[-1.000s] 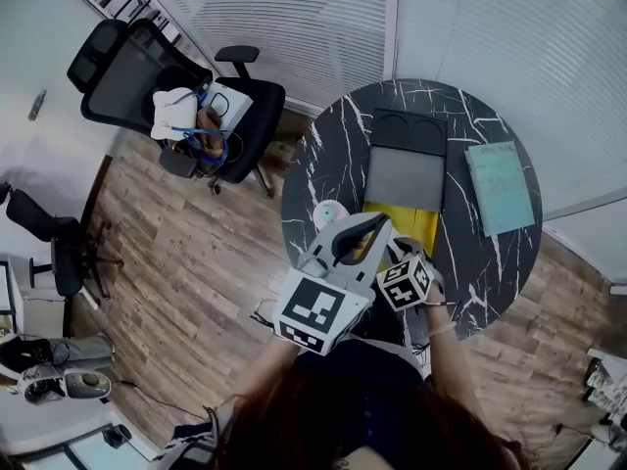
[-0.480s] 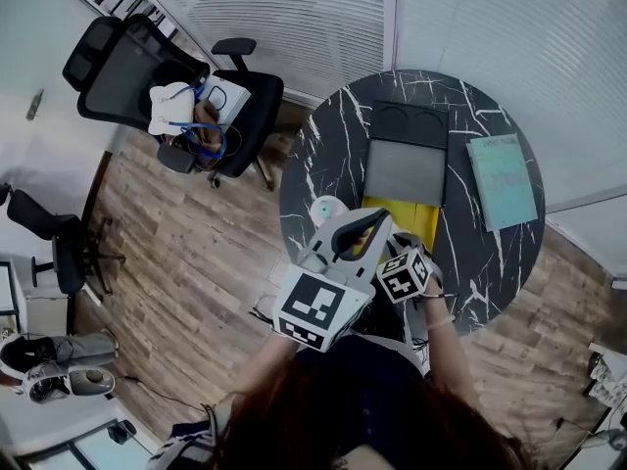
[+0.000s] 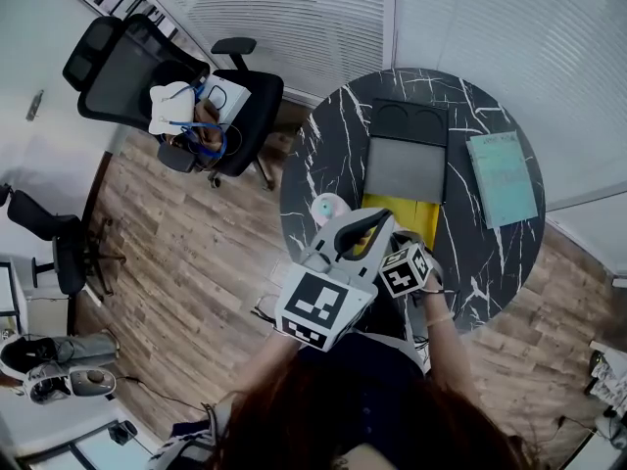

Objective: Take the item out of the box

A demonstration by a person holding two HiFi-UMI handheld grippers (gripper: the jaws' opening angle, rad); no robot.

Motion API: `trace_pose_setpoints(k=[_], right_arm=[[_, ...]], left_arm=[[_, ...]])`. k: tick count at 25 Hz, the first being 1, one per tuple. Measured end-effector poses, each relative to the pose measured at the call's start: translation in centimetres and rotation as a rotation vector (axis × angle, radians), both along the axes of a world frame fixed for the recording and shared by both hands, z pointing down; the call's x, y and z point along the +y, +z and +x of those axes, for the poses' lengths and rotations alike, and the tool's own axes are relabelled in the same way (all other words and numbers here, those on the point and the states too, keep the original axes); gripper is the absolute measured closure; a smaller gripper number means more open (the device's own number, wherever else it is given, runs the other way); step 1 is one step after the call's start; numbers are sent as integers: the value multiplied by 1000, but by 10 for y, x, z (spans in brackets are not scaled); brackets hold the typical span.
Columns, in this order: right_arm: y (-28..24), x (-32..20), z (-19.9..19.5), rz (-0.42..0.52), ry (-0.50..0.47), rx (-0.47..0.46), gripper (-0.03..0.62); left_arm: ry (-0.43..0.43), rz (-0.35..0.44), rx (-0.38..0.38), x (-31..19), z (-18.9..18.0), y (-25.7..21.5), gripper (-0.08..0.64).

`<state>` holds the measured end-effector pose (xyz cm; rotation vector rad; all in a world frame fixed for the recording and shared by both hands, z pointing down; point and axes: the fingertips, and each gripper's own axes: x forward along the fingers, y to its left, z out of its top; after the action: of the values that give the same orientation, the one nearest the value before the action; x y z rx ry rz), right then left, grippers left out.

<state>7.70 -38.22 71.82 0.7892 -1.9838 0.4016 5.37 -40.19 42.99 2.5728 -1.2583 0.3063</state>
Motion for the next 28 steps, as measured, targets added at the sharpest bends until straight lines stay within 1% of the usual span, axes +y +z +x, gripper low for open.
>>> trace_pose_setpoints(k=[5,12,20,25,28], right_arm=[[-3,0,2,7,15,0,558],[-12,-3,6,45,35,16,565],[-31,0,4,123,57,9,565],[-48,3,1,187,72,-27,565],[-55,7,2,215,88,-33,565]], left_arm=[[0,6,3,4,-2,-2,534],[-13,19,17,10,-11,-8,534],[-11,39,18,24,-19,-18,534],[-6,58,23,37,-25,-26,534],[-2,64,27,45,-28,-29,534]])
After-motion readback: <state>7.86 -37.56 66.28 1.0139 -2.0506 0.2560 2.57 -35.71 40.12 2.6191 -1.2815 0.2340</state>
